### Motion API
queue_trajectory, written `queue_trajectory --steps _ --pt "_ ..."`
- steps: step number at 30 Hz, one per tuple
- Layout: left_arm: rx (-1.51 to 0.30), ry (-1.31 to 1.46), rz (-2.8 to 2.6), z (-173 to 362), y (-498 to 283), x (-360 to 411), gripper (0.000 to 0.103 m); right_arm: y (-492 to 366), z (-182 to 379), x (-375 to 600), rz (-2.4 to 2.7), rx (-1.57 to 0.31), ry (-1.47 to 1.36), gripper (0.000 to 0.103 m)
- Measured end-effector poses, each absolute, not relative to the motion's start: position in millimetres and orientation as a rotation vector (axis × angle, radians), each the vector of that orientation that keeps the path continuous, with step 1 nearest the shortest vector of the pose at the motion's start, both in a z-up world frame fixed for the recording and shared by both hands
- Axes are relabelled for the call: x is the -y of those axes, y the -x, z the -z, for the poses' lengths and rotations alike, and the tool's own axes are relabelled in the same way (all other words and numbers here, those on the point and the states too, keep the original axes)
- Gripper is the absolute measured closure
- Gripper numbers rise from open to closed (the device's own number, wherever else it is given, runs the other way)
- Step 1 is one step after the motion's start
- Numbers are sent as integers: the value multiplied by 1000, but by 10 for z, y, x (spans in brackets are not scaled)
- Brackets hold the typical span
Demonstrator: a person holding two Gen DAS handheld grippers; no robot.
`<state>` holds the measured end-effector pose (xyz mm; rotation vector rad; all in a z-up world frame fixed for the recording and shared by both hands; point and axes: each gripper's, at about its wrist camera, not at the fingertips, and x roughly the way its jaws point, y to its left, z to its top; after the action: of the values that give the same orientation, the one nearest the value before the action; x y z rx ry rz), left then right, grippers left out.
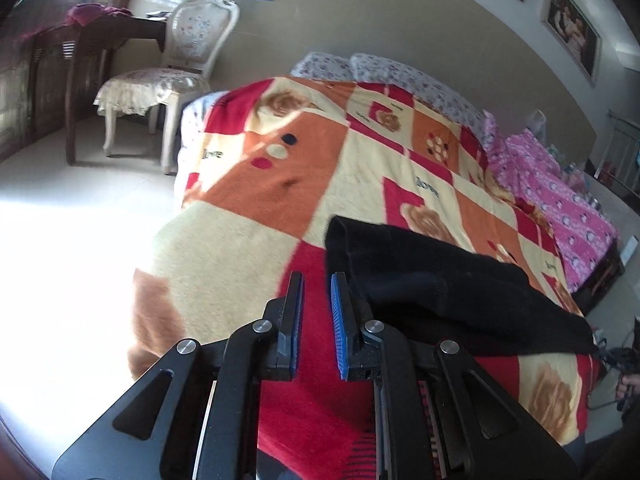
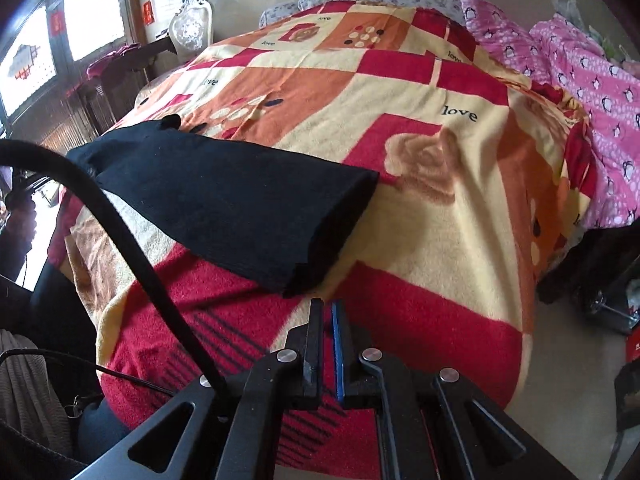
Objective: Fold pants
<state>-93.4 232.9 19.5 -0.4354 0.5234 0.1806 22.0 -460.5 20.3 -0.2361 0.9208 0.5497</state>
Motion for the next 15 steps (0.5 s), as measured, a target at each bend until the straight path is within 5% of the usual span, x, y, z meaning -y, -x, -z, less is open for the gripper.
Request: queue_trajectory --steps 7,13,15 --pt "-495 482 0 -560 577 -1992 92 -237 -436 4719 -442 -855 191 100" --pt "-759 429 104 -63 293 -1434 92 -300 -791 4461 -457 -720 112 100" --pt "-713 451 105 -48 455 -1434 92 -289 -845 4330 -488 -702 108 99"
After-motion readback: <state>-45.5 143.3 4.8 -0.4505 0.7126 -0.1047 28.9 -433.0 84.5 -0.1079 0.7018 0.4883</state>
